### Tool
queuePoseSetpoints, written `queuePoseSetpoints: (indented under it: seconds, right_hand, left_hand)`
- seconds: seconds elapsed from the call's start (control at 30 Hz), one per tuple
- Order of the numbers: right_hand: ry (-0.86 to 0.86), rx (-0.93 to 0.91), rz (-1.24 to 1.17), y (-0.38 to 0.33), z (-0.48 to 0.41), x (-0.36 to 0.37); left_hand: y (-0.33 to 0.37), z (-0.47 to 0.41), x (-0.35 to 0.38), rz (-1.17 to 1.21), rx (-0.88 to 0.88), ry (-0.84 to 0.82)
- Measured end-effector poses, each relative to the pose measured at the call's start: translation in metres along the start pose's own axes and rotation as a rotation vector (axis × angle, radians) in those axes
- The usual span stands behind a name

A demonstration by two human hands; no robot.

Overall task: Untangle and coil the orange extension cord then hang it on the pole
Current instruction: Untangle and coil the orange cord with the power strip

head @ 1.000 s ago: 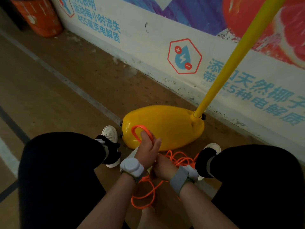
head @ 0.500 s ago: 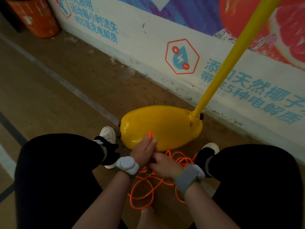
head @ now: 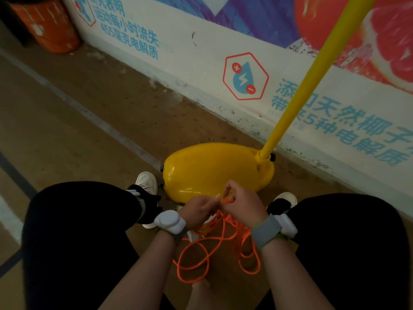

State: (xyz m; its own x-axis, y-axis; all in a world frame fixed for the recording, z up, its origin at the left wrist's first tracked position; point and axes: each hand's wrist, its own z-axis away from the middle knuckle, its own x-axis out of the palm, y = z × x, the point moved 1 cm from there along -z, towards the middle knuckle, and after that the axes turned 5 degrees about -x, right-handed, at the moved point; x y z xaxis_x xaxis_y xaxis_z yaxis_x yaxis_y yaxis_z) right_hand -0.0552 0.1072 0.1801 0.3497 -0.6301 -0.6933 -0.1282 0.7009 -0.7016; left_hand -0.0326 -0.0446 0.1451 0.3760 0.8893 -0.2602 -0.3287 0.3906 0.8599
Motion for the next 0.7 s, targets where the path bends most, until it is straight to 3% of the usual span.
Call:
queuePoseSetpoints:
  seconds: [0.13,0.3,0.5,0.6,0.7]
  right_hand:
    - [-0.021,0.019,-0.118,0.010,-0.001,-0.008]
    - [0.042,0.096,-0.440,0.011,-0.004,-0.011]
    - [0.036,0.132,-0.512,0.004,-0.003,-0.001]
    - [0.044,0.178,-0.537,0.007,-0.005,0.000]
    - [0.069,0.208,-0.443,0.018,-0.006,0.005]
  left_hand:
    - [0.009,0.005,-0.007,0.011,0.004,-0.180]
    - [0.015,0.009,-0.012,0.303,0.000,-0.157]
    - [0.012,0.009,-0.011,0.605,-0.105,-0.152]
    - [0.014,0.012,-0.015,0.717,-0.080,-0.157]
    - [0.021,0.014,-0.035,0.996,-0.027,-0.093]
